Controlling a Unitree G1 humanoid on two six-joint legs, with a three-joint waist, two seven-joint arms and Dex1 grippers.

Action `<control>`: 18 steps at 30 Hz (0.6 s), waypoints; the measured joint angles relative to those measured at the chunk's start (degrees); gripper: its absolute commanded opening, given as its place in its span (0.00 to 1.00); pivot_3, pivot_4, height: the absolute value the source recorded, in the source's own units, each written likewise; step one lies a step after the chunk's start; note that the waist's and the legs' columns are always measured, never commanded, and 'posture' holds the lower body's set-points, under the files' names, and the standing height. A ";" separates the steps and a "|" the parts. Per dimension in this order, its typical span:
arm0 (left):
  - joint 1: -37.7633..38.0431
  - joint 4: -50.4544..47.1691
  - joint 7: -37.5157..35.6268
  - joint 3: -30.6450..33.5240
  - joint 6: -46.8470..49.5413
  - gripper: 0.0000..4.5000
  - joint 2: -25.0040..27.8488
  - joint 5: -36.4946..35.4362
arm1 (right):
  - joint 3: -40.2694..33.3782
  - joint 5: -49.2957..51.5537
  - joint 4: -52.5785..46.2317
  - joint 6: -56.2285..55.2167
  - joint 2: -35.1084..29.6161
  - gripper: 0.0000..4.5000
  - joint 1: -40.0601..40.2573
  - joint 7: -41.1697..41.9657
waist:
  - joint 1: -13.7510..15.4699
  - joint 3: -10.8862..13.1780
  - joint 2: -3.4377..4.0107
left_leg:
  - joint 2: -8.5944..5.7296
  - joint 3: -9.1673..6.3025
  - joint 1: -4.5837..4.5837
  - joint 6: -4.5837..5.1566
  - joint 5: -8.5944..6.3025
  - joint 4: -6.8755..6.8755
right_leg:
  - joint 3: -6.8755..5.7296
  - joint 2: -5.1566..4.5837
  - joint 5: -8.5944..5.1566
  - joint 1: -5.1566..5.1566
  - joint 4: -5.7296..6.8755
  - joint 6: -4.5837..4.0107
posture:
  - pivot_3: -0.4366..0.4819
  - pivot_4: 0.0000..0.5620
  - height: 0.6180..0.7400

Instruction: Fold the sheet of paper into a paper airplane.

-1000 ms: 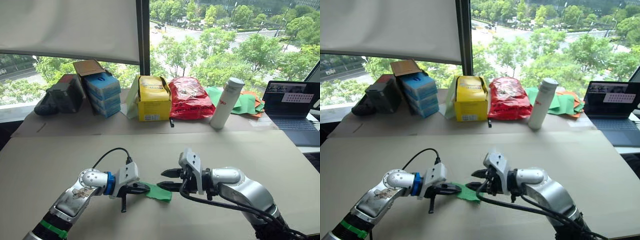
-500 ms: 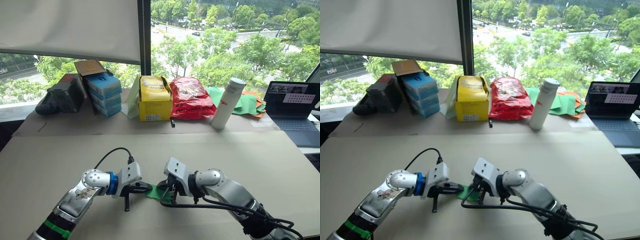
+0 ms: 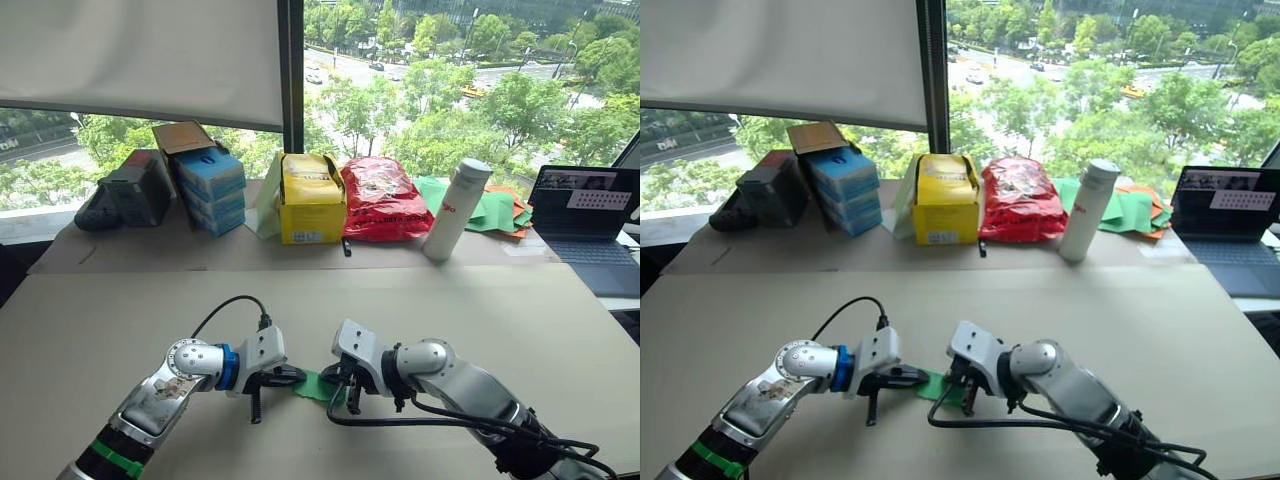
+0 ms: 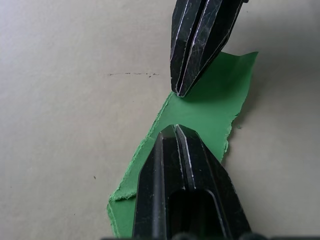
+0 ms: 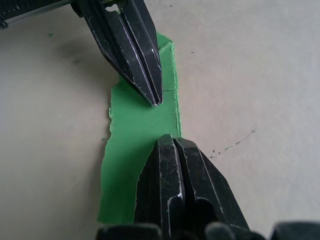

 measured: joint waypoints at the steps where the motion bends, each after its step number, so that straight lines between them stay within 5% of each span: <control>1: 0.01 0.02 0.08 -0.11 -0.24 0.00 0.00 0.11 | -0.29 0.04 -0.53 0.00 -0.58 0.01 0.53 0.05 | 0.06 -0.02 0.00 | 0.00 -0.01 0.02 0.01 -0.01 0.00 | 0.00 -0.01 0.00 0.02 0.00 0.00 | 0.48 0.27 1.00; 18: -0.64 0.50 0.24 -1.18 -0.89 0.00 -0.30 1.13 | -5.72 1.49 -6.62 -0.01 -9.91 0.01 6.20 2.50 | 0.77 -0.29 -0.02 | 0.11 -0.16 0.31 0.57 -0.39 -0.09 | -0.14 -0.52 0.06 0.59 -0.66 0.10 | 0.48 0.27 1.00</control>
